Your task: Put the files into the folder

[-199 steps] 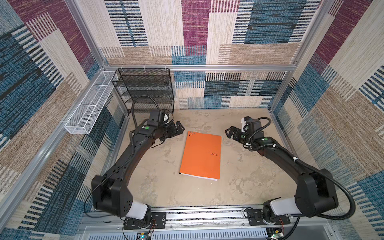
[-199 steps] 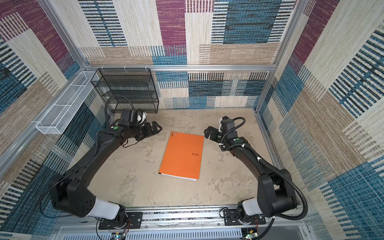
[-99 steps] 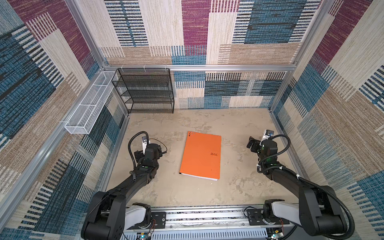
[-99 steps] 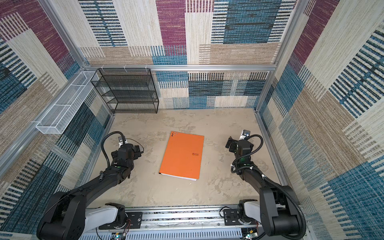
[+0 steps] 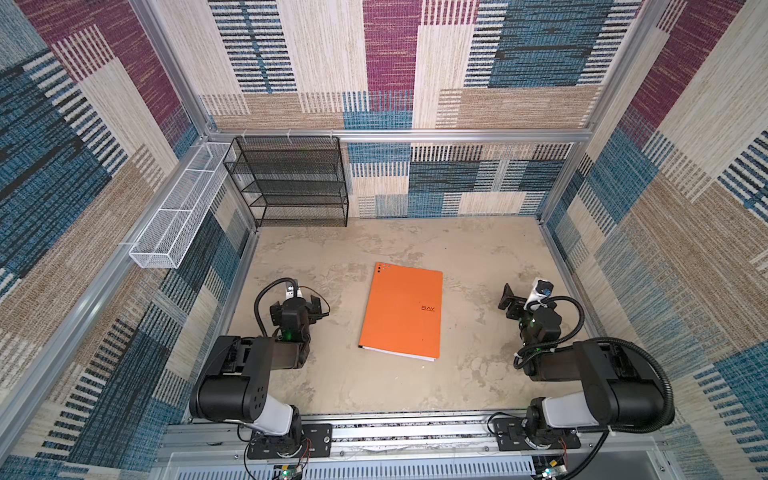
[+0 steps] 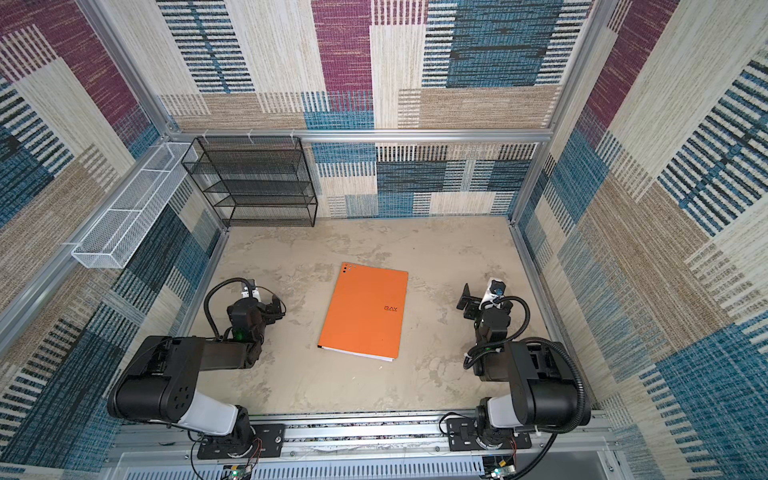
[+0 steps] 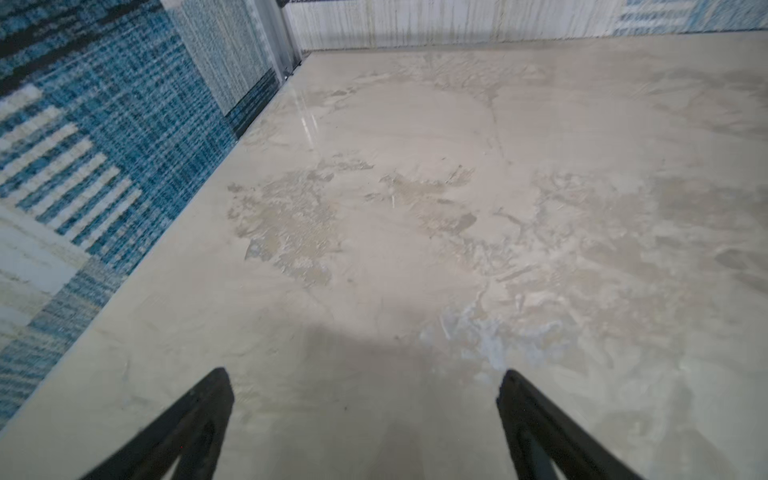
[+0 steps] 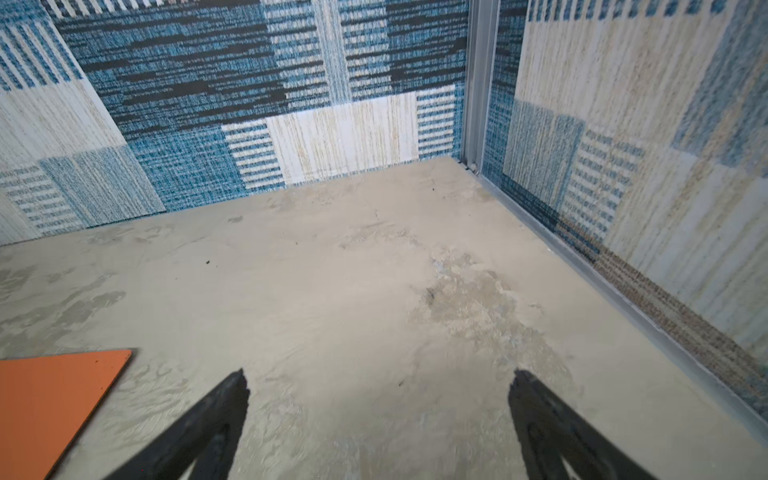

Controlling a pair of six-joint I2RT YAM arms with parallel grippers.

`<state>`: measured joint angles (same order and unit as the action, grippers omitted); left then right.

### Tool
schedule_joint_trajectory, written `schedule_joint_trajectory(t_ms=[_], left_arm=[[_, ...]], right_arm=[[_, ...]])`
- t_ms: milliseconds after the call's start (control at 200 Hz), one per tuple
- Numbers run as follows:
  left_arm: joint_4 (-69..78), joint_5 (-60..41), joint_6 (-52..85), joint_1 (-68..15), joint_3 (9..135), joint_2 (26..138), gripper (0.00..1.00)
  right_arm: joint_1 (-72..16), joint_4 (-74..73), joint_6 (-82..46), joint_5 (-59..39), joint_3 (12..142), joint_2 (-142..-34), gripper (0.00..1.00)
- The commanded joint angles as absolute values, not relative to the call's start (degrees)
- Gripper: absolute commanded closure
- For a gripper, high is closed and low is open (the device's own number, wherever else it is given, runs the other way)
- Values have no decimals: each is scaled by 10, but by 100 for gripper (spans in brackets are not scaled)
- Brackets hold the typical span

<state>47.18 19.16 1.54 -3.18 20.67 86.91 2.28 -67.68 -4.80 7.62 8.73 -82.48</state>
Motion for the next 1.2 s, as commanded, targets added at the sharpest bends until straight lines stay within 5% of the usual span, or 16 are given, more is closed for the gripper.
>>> schedule_joint_trajectory(t_ms=[0, 1197], left_arm=[[470, 145, 7, -18, 242, 882, 1], [464, 94, 25, 11, 240, 874, 1]], right_arm=[[22, -762, -24, 18, 96, -863, 0], [16, -715, 16, -53, 131, -879, 0]])
